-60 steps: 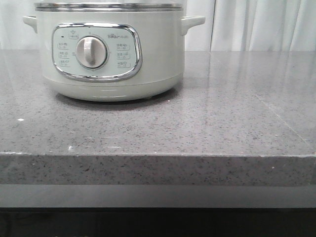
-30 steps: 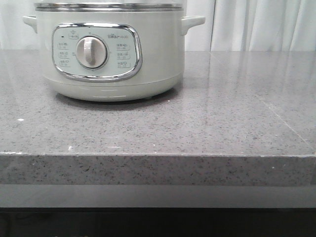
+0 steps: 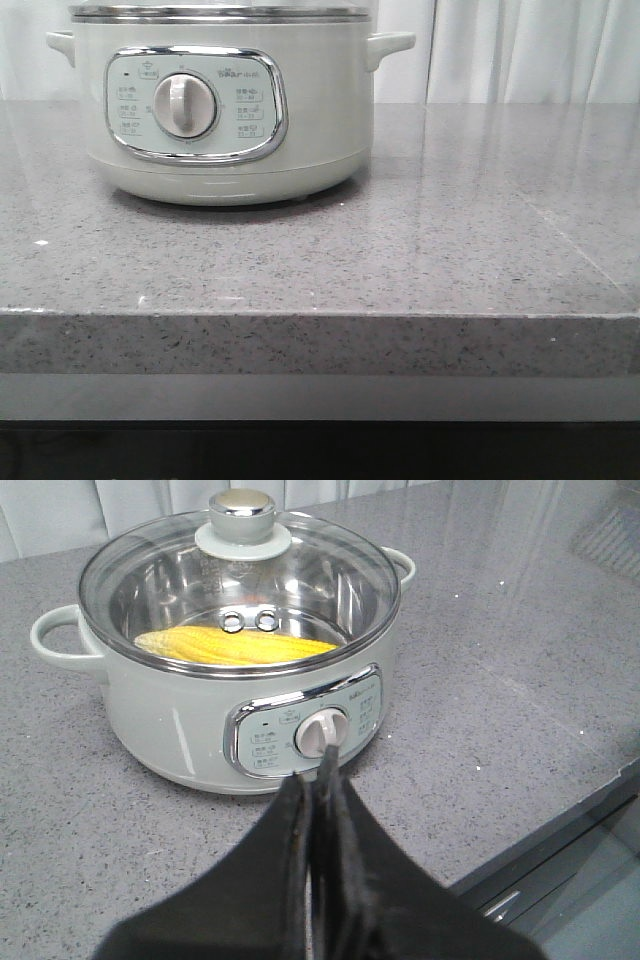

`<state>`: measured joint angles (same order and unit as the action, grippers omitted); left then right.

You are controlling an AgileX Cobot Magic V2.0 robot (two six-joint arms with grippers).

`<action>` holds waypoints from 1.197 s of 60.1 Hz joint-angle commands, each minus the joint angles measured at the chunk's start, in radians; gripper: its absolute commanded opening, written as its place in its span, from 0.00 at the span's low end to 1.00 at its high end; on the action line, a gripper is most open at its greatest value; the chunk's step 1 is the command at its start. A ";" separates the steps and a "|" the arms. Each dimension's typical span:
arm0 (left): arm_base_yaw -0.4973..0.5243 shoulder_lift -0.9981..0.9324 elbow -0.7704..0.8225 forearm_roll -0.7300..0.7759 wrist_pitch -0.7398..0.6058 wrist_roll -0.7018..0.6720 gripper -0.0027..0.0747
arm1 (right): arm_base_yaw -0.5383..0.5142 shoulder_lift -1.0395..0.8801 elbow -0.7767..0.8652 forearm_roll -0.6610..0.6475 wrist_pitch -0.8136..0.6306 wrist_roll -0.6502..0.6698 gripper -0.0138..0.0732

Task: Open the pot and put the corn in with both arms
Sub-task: 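Release the lid knob and raise the left gripper away from the pot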

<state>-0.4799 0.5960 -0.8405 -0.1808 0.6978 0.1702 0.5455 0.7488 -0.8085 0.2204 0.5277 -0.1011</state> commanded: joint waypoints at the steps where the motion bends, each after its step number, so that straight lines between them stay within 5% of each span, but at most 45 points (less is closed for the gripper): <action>1: -0.002 0.002 -0.025 -0.015 -0.074 -0.006 0.01 | 0.000 -0.004 -0.027 -0.004 -0.068 -0.013 0.03; 20: 0.048 -0.084 0.076 0.093 -0.182 -0.004 0.01 | 0.000 -0.004 -0.027 -0.004 -0.068 -0.013 0.03; 32: 0.206 -0.274 0.341 0.100 -0.421 -0.004 0.01 | 0.000 -0.004 -0.027 -0.004 -0.068 -0.013 0.03; 51: 0.408 -0.542 0.695 -0.004 -0.605 -0.006 0.01 | 0.000 -0.004 -0.027 -0.004 -0.068 -0.013 0.03; 72: 0.405 -0.620 0.861 -0.034 -0.723 -0.077 0.01 | 0.000 -0.004 -0.027 -0.004 -0.068 -0.013 0.03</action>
<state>-0.0592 -0.0027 0.0085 -0.2208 0.0674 0.1329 0.5455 0.7488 -0.8085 0.2204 0.5295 -0.1011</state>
